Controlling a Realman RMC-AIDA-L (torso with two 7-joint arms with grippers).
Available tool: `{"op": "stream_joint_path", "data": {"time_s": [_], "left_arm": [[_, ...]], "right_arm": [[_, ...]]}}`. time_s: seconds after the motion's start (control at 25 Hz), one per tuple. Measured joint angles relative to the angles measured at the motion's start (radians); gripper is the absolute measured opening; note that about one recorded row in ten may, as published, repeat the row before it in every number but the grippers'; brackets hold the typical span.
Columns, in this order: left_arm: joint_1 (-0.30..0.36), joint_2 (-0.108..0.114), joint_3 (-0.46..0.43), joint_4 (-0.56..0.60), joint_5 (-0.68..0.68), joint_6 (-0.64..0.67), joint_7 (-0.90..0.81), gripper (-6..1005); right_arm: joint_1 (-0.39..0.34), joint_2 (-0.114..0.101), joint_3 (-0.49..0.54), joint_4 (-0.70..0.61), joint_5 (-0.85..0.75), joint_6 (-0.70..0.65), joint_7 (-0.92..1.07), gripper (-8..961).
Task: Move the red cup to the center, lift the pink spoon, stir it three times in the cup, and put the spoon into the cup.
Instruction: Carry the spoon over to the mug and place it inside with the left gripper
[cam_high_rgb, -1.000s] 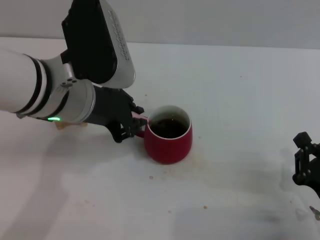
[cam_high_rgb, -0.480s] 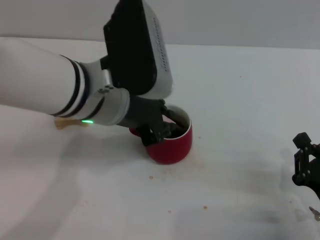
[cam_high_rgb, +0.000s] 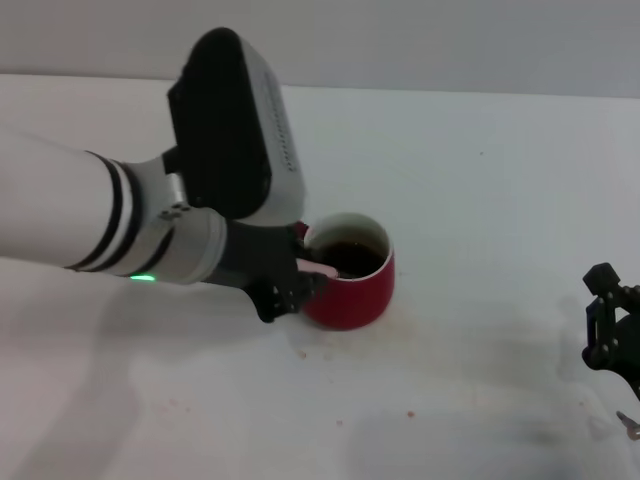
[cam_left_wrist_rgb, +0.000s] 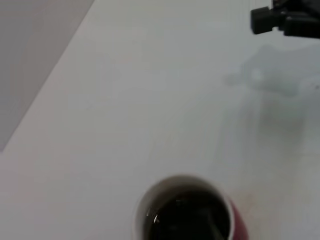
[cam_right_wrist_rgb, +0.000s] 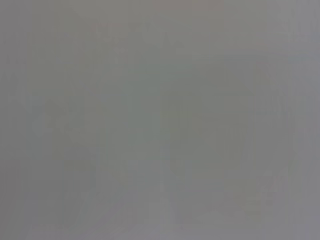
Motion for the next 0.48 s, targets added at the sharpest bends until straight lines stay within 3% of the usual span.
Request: {"op": "stream_joint_path", "data": {"time_s": [0.2, 0.48], "left_arm": [[-0.010, 0.001, -0.049, 0.014, -0.001, 0.013, 0.011, 179], [-0.073, -0.001, -0.072, 0.077, -0.009, 0.044, 0.024, 178]], "right_arm": [[0.000, 0.000, 0.000, 0.002, -0.001, 0.001, 0.000, 1], [-0.007, 0.001, 0.000, 0.003, -0.001, 0.000, 0.000, 1]]}}
